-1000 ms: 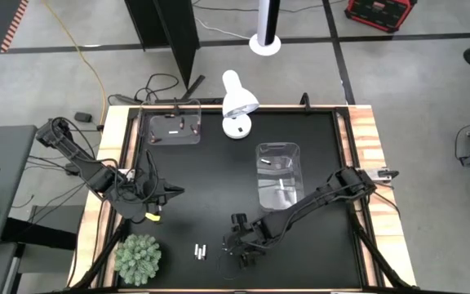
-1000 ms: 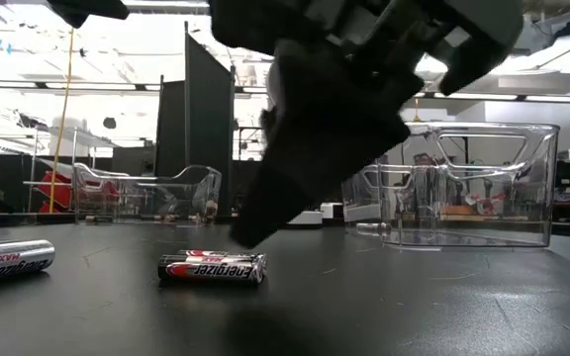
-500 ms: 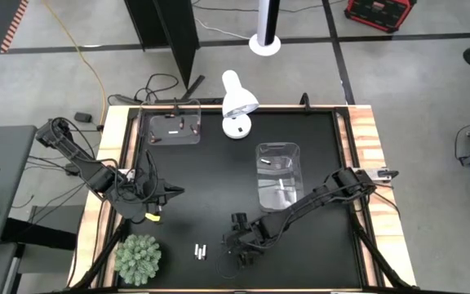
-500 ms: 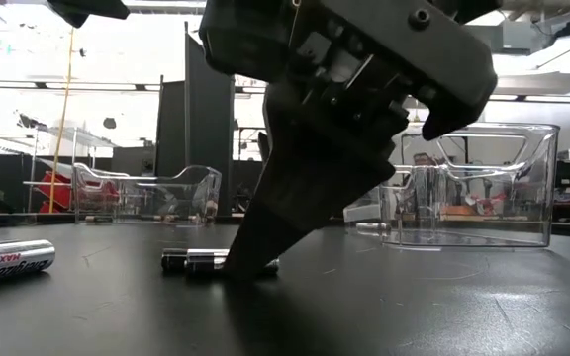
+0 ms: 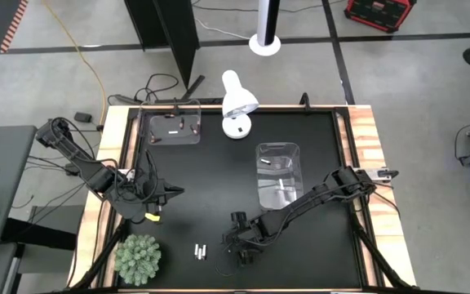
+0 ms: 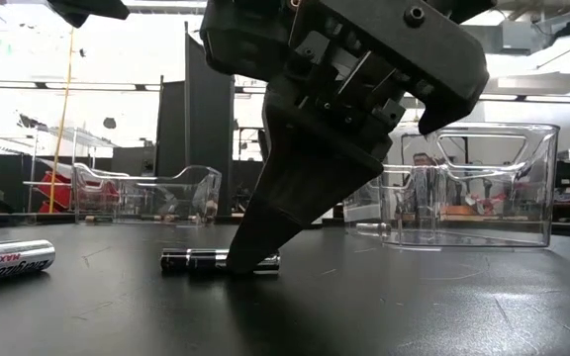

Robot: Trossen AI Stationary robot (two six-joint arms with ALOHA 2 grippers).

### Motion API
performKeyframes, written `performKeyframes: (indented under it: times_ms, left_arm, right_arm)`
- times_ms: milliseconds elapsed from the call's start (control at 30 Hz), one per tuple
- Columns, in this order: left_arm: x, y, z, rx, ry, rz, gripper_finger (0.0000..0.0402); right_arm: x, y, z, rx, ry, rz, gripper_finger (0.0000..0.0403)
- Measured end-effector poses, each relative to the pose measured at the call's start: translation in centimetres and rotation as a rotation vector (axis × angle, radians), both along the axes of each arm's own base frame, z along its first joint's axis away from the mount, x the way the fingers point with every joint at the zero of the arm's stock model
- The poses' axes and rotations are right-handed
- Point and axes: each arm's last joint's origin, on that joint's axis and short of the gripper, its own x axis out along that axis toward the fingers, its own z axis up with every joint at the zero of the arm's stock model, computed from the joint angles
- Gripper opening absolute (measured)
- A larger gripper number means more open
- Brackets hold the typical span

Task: Sort batteries
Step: Put the silver battery into the bottom transparent bin

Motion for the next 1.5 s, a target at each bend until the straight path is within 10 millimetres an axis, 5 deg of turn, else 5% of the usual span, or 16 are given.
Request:
performKeyframes:
  times_ms: [533, 1500]
  left_arm:
    - [0.0, 0.0, 0.0, 0.003, 0.004, 0.0, 0.0013]
    - [0.0, 0.0, 0.0, 0.005, 0.003, -0.001, 0.0013]
  right_arm:
    - [-0.3, 0.0, 1.4, -0.005, -0.02, 0.017, 0.0081]
    - [0.6, -1.8, 0.3, -0.049, -0.001, 0.05, 0.0083]
